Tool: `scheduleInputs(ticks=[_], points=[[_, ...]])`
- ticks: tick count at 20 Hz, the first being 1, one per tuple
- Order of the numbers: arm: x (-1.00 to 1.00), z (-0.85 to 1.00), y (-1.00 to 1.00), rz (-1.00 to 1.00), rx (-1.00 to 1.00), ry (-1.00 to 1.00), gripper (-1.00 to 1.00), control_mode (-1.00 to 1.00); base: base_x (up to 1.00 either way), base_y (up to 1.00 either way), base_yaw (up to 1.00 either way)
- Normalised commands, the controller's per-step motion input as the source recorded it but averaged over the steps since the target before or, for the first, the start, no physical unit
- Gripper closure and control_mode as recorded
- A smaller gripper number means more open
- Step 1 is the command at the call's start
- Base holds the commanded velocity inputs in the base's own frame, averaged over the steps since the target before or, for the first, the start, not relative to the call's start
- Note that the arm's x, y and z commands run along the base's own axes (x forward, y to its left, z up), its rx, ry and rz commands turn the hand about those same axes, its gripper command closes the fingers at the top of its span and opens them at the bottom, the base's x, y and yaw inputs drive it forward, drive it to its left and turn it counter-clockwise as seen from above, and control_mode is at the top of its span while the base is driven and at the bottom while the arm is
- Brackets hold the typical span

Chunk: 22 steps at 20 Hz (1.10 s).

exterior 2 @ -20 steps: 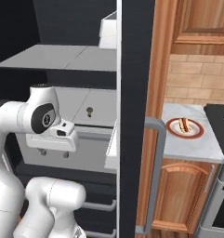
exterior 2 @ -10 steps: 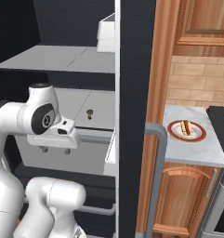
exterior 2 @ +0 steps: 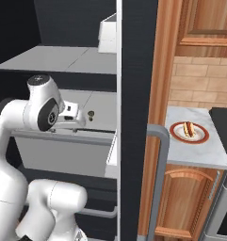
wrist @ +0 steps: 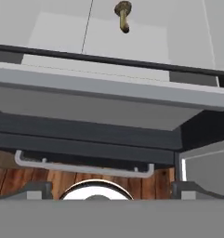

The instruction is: Place the cold items (carrot and mushroom) from the fridge in one tupperware on the dining counter. Place the warm items (kebab skewer and hot dog) in the stove area in another tupperware.

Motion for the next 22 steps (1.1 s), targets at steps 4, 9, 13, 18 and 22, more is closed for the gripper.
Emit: scheduleInputs(ticks=[4, 9, 13, 18, 22], points=[[0.61, 0.31, 0.00, -0.02, 0.16, -0.66, -1.00, -1.00, 0.00, 0.00, 0.00], [-0.09, -0.13, -0.01, -0.07, 0.10, -0.88, -1.00, -1.00, 0.00, 0.00, 0.00], [0.11, 0.00, 0.00, -0.08, -0.03, 0.09, -1.00, -1.00, 0.00, 0.00, 0.00], [0.55, 0.00, 0.01, -0.03, -0.05, 0.14, -1.00, -1.00, 0.00, 0.00, 0.00], [0.54, -0.06, 0.00, -0.06, -0.03, 0.05, -1.00, -1.00, 0.00, 0.00, 0.00]])
